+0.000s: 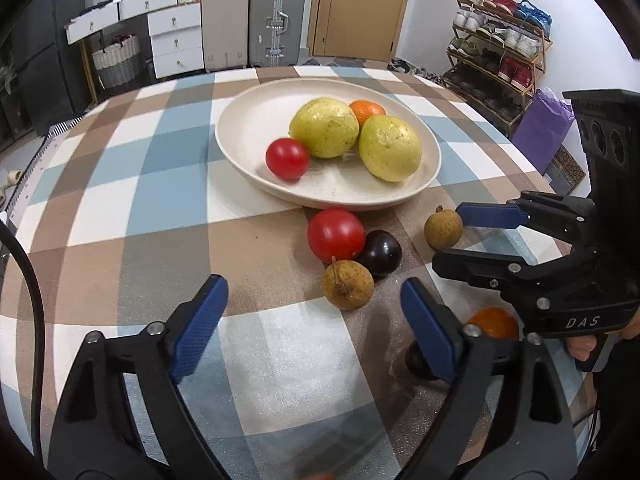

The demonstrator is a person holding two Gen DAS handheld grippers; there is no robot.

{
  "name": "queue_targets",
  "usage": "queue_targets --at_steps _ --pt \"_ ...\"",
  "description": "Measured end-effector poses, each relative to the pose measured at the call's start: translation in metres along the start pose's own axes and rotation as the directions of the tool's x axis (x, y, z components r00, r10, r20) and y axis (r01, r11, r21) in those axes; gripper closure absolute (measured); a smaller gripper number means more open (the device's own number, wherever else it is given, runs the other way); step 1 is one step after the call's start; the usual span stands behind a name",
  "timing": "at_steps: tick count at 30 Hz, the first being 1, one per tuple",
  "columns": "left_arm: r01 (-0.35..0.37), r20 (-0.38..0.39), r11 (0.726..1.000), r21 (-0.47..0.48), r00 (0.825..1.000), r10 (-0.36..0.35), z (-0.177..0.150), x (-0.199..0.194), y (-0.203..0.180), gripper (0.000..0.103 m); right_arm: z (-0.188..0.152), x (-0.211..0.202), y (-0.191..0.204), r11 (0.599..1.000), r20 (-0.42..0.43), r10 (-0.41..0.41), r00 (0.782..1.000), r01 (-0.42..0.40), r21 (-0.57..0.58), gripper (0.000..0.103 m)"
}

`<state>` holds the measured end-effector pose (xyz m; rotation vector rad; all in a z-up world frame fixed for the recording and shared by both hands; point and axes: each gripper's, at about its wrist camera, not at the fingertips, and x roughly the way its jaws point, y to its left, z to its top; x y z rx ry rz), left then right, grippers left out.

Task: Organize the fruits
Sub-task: 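Grasp the brown pear with the left tool while the right tool grasps a small brown fruit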

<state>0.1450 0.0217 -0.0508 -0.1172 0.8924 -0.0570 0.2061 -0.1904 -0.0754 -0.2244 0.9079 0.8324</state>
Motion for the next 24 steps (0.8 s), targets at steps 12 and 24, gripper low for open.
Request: queue_targets --at_steps 12,24 --pt "0.036 -0.002 0.999 0.009 0.999 -0.035 -0.0006 0.0007 -0.0027 0.044 0.0008 0.0023 0.0025 1.0 0.002 0.027 1.0 -0.027 -0.008 0.057" --pt "0.082 0.013 0.996 0.023 0.997 -0.082 -0.0017 -0.0048 -0.0065 0.079 0.0017 0.0018 0.0 1.0 0.009 0.025 1.0 -0.025 0.002 0.06"
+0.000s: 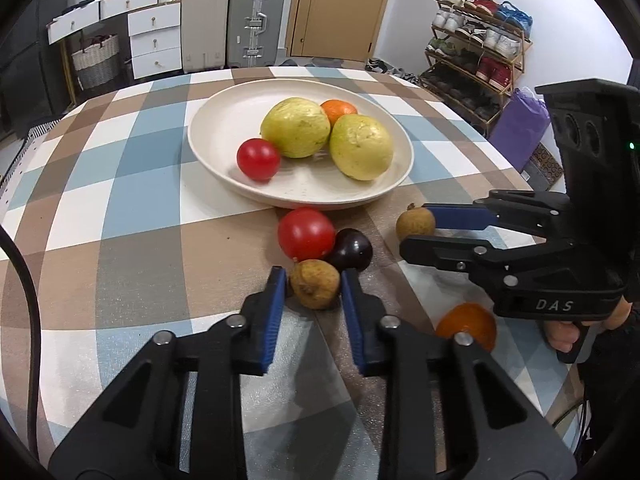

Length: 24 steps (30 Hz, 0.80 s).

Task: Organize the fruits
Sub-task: 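Grasp the brown pear with the left tool while the right tool grasps a small brown fruit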

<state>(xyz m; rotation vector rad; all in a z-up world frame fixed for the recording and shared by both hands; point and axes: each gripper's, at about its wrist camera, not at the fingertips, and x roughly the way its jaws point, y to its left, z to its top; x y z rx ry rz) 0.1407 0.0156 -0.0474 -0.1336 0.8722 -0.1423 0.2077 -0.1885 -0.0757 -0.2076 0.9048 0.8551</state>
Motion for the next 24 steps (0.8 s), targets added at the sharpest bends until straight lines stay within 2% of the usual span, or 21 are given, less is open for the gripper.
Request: queue_targets --at_steps 7,9,14,20,24 --pt "0.001 0.013 1.0 0.005 1.0 -0.001 0.0 -0.004 -0.001 0.079 0.0 0.0 -0.001 1.0 0.001 -0.001 1.0 0.001 0.003 0.064" --pt "0.004 0.021 1.0 0.004 1.0 -0.004 0.0 -0.006 -0.002 0.079 0.0 0.0 -0.002 1.0 0.0 0.001 1.0 -0.001 0.004 0.069" --pt "0.015 0.049 1.0 -0.008 0.999 -0.015 0.002 -0.013 0.001 0.079 0.0 -0.001 -0.004 1.0 0.006 0.013 1.0 -0.013 0.015 0.073" --pt "0.022 0.104 0.999 -0.027 0.994 -0.02 0.004 -0.025 0.006 0.079 0.002 -0.015 0.001 0.999 0.07 0.032 0.997 -0.032 -0.004 0.073" --pt "0.019 0.13 0.999 -0.047 0.991 -0.013 0.005 -0.031 0.009 0.079 0.004 -0.023 -0.005 0.997 0.114 0.064 0.991 -0.068 0.029 0.073"
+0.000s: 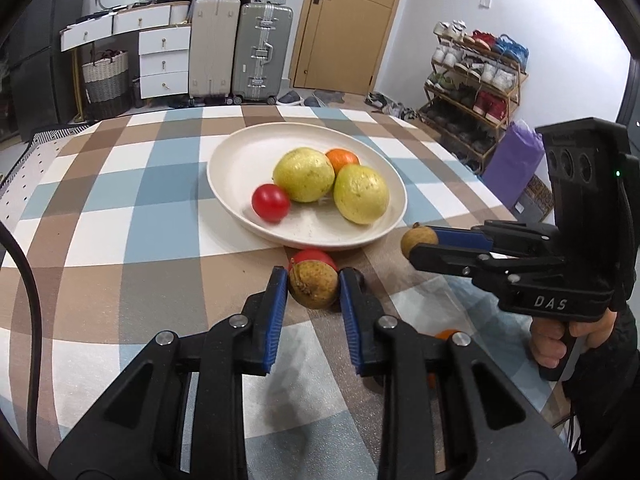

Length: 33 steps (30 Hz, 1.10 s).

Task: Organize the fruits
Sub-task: 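Grasp the brown pear with the left tool while the right tool grasps a small brown fruit, then carry the brown fruits in both tools over the cream plate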

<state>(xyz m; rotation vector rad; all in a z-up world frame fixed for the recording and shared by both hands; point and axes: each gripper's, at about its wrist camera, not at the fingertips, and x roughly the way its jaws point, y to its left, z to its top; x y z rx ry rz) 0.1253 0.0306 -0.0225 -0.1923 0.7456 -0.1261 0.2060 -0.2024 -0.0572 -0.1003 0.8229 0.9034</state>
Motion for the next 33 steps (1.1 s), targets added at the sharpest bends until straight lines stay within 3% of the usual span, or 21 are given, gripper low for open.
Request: queue_targets --at_steps 14,33 --pt "-0.045 0.046 0.999 -0.028 0.998 0.046 0.005 -0.006 0.006 0.079 0.008 -0.022 -0.023 0.994 0.133 -0.069 0.989 0.057 0.091 0.073" --pt "-0.121 0.097 0.992 -0.029 0.988 0.123 0.033 -0.001 0.011 0.079 0.023 -0.025 -0.032 0.984 0.157 -0.137 0.978 0.116 0.132 0.073"
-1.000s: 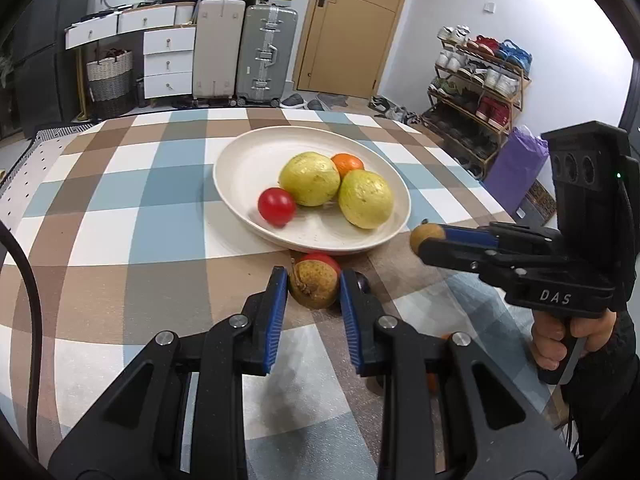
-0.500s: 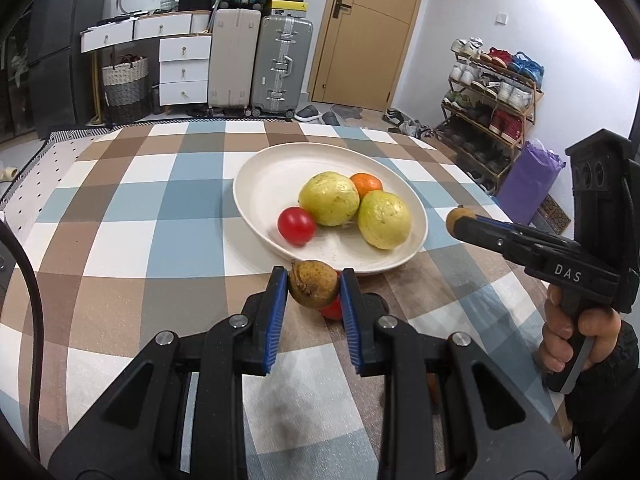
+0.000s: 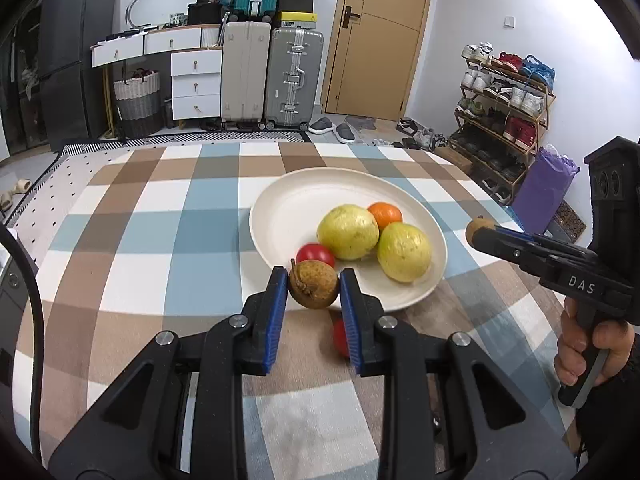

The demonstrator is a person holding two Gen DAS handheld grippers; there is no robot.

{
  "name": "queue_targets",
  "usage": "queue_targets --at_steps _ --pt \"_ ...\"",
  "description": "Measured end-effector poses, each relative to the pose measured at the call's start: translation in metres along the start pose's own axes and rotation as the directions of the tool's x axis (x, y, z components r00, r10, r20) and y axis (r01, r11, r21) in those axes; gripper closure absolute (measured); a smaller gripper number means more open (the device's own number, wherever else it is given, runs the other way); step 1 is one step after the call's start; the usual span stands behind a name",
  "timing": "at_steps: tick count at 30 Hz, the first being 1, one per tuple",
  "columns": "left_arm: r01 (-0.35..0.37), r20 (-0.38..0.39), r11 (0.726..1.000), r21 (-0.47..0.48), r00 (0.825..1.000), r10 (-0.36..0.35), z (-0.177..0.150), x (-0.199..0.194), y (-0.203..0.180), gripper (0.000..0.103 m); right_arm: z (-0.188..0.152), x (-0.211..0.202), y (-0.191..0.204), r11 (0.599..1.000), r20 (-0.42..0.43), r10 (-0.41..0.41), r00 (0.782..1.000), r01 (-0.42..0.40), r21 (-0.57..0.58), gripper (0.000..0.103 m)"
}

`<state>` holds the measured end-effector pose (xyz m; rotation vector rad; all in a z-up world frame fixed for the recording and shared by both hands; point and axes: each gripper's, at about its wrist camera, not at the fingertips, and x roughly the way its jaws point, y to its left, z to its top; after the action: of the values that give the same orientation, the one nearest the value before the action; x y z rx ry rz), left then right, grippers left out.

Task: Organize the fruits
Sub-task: 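Carry the brown fruits in both tools over the cream plate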

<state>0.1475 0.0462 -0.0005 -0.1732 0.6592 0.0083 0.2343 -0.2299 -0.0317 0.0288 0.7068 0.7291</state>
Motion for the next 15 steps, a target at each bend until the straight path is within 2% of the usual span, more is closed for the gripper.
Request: queue_targets --at_steps 15 --pt "-0.028 0.006 0.999 0.018 1.0 0.028 0.03 0.033 0.006 0.079 0.022 0.024 -0.012 0.999 -0.013 -0.025 1.0 0.025 0.024 0.073"
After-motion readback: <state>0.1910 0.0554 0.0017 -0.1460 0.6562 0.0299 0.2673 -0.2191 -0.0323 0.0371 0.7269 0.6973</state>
